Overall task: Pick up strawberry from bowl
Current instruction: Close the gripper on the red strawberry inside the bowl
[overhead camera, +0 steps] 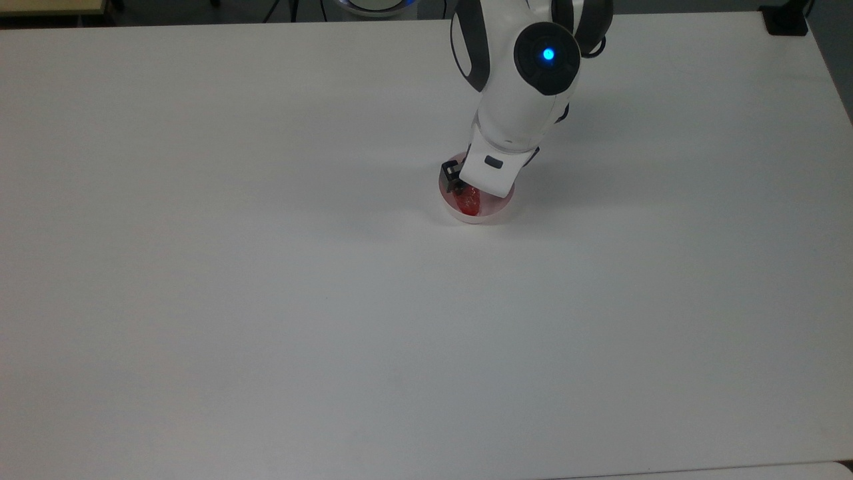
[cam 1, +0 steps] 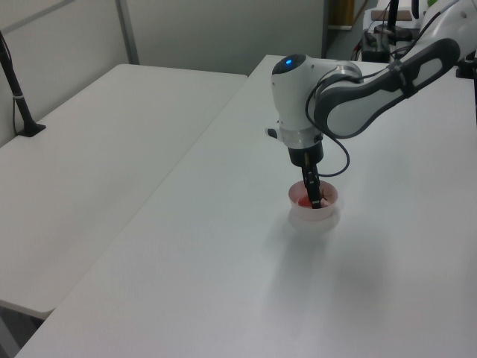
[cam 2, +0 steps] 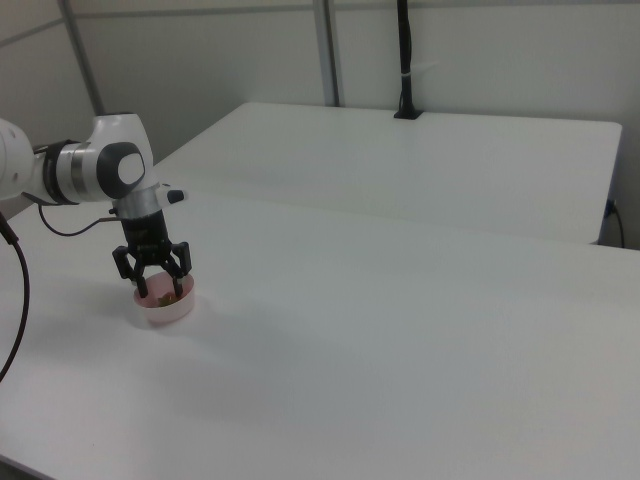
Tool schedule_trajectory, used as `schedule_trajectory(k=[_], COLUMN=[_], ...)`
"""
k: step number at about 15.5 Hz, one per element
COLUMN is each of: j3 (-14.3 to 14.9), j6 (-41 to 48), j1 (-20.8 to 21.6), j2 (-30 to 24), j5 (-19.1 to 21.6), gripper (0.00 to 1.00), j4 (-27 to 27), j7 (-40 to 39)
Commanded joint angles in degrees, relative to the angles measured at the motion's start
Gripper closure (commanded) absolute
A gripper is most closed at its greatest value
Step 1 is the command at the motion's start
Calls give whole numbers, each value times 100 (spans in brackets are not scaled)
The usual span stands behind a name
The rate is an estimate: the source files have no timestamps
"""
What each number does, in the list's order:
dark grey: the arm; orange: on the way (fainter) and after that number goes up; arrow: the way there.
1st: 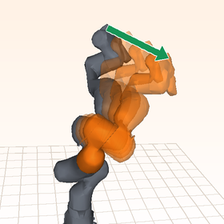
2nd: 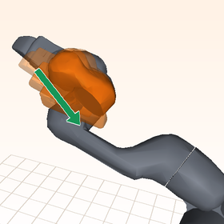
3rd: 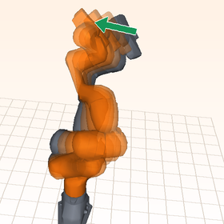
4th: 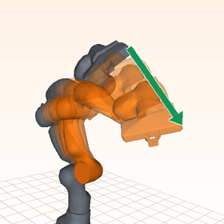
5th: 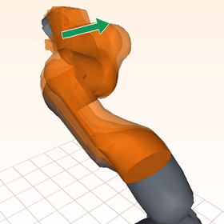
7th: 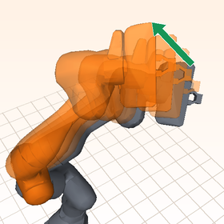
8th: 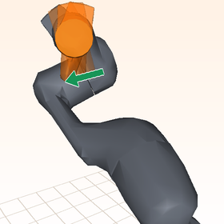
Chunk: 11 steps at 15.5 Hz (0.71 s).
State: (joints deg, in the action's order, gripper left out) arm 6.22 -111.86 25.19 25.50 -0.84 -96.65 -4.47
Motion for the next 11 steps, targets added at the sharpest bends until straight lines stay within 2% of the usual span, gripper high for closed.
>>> schedule_trajectory(k=[1,5,10,11], j3=[81,81,81,81], j6=[-353,-547,-538,-530], j1=[136,144,144,144], j2=[60,192,184,175], j5=[-135,-241,-250,-241], gripper=[31,35,60,61], j4=[-126,-117,-100,-100], j7=[-141,-133,-142,-133])
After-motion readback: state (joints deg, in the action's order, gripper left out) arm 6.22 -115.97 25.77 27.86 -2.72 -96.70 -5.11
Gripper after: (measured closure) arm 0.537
